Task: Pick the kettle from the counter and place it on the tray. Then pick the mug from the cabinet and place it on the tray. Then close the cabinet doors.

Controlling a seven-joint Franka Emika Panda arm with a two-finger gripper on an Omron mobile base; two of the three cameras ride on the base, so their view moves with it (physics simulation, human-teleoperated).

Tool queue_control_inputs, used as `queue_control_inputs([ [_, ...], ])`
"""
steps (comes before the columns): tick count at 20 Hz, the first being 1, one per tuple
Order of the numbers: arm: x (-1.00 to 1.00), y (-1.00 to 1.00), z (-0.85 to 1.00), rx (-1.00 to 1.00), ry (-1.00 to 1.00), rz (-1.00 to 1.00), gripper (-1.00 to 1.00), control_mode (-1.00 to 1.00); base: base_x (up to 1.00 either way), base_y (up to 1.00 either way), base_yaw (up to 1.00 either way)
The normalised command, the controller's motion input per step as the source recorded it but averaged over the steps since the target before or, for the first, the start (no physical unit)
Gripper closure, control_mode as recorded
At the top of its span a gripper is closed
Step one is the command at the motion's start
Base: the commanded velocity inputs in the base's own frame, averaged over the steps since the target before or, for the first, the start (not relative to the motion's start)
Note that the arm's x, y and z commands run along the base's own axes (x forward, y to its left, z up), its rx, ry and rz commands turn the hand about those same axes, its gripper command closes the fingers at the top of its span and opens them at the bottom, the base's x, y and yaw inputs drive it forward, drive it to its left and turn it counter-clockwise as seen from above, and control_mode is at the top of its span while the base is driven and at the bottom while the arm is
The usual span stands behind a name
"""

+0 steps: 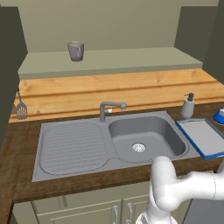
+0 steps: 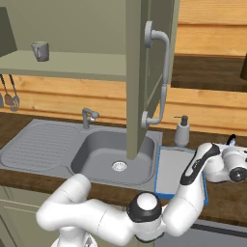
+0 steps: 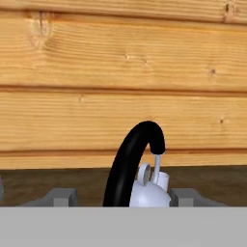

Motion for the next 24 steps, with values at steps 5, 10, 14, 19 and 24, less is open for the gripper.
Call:
queue_control_inputs([
  [5, 0.00, 0.00, 0.00, 0.00, -0.07, 0.00, 1.00, -1.00, 0.00, 0.00, 0.00],
  [10, 0.00, 0.00, 0.02, -0.02, -0.08, 0.00, 1.00, -1.00, 0.00, 0.00, 0.00],
  [14, -0.02, 0.00, 0.14, -0.06, -0.04, 0.00, 1.00, -1.00, 0.00, 0.00, 0.00],
  [19, -0.30, 0.00, 0.29, -0.02, -0.02, 0.01, 1.00, -1.00, 0.00, 0.00, 0.00],
  [24, -0.51, 0.02, 0.38, 0.00, 0.00, 0.02, 1.00, -1.00, 0.00, 0.00, 0.00],
])
